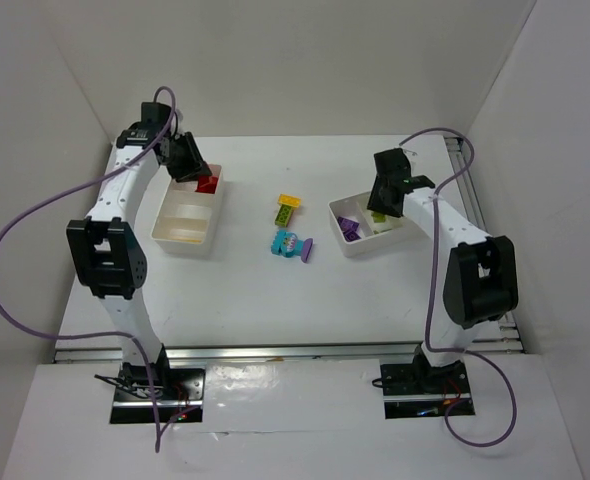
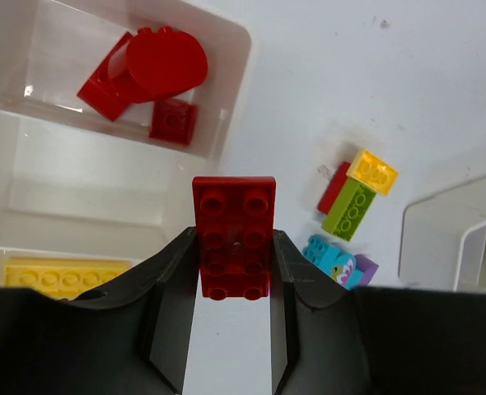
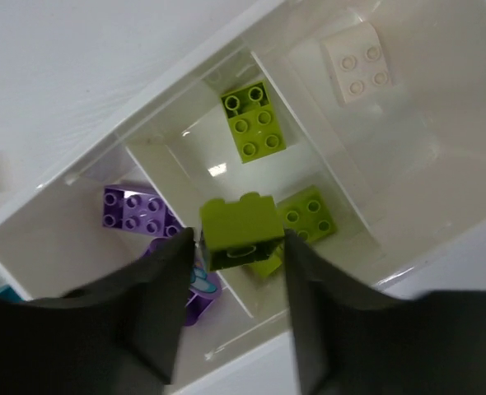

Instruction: Sort the legos into containers by color

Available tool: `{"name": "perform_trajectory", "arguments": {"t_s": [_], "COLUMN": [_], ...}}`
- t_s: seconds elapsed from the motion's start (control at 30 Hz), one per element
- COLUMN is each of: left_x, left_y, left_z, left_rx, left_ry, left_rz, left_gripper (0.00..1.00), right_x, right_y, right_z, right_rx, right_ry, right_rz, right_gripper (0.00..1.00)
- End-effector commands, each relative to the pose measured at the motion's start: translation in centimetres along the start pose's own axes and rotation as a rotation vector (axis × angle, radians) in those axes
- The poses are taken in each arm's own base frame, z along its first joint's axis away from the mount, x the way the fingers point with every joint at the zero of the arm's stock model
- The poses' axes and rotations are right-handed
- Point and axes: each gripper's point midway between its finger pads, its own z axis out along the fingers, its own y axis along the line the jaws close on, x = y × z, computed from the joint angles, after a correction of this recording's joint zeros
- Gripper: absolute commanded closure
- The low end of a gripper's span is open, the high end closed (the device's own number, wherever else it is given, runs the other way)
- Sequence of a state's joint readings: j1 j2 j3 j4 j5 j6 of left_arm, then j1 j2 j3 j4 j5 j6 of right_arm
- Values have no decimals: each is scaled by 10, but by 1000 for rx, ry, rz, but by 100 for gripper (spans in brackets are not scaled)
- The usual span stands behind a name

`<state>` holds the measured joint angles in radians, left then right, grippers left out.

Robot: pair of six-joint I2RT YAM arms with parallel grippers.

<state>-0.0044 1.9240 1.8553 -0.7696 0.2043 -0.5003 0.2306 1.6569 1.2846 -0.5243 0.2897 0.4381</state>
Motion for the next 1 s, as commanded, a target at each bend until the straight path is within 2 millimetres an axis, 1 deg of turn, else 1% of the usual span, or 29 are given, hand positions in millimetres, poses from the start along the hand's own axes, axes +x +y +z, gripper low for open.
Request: {"name": "perform_trajectory", "arguments": {"t_s": [0.0, 0.03, 0.07, 0.1, 0.13, 0.17, 0.2, 0.23, 0.27, 0.3, 0.37, 0.4, 0.43, 0.47, 0.5, 0.53, 0.57, 0.6, 0.63, 0.67, 0.7, 0.73, 0.77, 0.8, 0.83, 0.87, 0.9, 0.93, 0.97], "left_x": [-12, -15, -12, -18, -21, -17, -23, -25, -27, -29, -37, -39, -46, -46, -50, -51, -56, -57, -61, -61, -61, -63, -60, -66, -65, -62, -63, -60, -59], "left_y": [6, 5, 9, 14, 15, 19, 24, 25, 28, 39, 40, 47, 46, 51, 57, 54, 56, 54, 59, 59, 59, 55, 54, 49, 46, 43, 41, 27, 20], "left_z": [4, 5, 14, 15, 17, 26, 27, 30, 33, 41, 46, 49, 49, 58, 60, 62, 65, 63, 64, 64, 64, 59, 59, 47, 43, 39, 32, 19, 11], "left_rx": [-52, -50, -58, -71, -78, -87, -100, -107, -122, -151, -163, -174, -180, -195, -201, -184, -175, -174, -178, -178, -178, -165, -160, -149, -138, -124, -120, -95, -95], "left_ry": [-27, -33, -14, -28, -35, -15, -26, -32, -35, -33, -52, -48, -70, -64, -69, -65, -68, -71, -76, -76, -76, -82, -68, -91, -90, -83, -91, -99, -111], "left_rz": [8, 10, 5, -11, -19, -24, -44, -56, -56, -66, -76, -96, -103, -105, -123, -123, -140, -140, -147, -147, -147, -136, -138, -122, -121, -110, -108, -65, -38], "left_gripper": [100, 100, 100, 100, 100, 100, 100, 100, 100, 100, 100, 100, 100, 100, 100, 96, 84, 52, 28, 28, 14, 10, 7, 6, 2, 2, 2, 2, 5], "right_x": [-2, -5, -5, -6, -9, -9, -14, -23, -26, -29, -36, -36, -39, -39, -39, -38, -34, -36, -34, -33, -30, -30, -28, -27, -26, -26, -18, -18, -17], "right_y": [-9, -6, -6, -4, -3, -3, -4, -4, -3, -3, -4, -4, -5, -5, -6, -10, -10, -8, -6, -4, -2, 2, 11, 19, 26, 33, 48, 58, 71], "right_z": [8, 7, 7, 7, 4, 4, -1, -9, -12, -16, -26, -26, -30, -30, -33, -32, -31, -36, -38, -39, -42, -42, -47, -54, -56, -60, -66, -72, -71], "right_rx": [47, 35, 35, 23, 18, 18, 19, 15, 10, 5, 0, 0, -4, -4, -4, 6, 2, -14, -36, -49, -69, -89, -136, -164, -180, -196, -226, -250, -269], "right_ry": [-15, -18, -18, -22, -31, -31, -50, -79, -88, -98, -127, -127, -137, -138, -138, -131, -119, -126, -119, -112, -106, -106, -104, -108, -115, -120, -114, -124, -125], "right_rz": [-9, -6, -6, -3, 0, 0, 14, 23, 27, 30, 40, 40, 33, 33, 33, 36, 33, 37, 36, 35, 35, 36, 31, 21, 2, -7, -50, -84, -111], "right_gripper": [43, 35, 30, 27, 21, 19, 19, 19, 19, 19, 19, 19, 19, 19, 19, 19, 18, 18, 18, 18, 17, 17, 15, 15, 15, 15, 15, 17, 17]}}
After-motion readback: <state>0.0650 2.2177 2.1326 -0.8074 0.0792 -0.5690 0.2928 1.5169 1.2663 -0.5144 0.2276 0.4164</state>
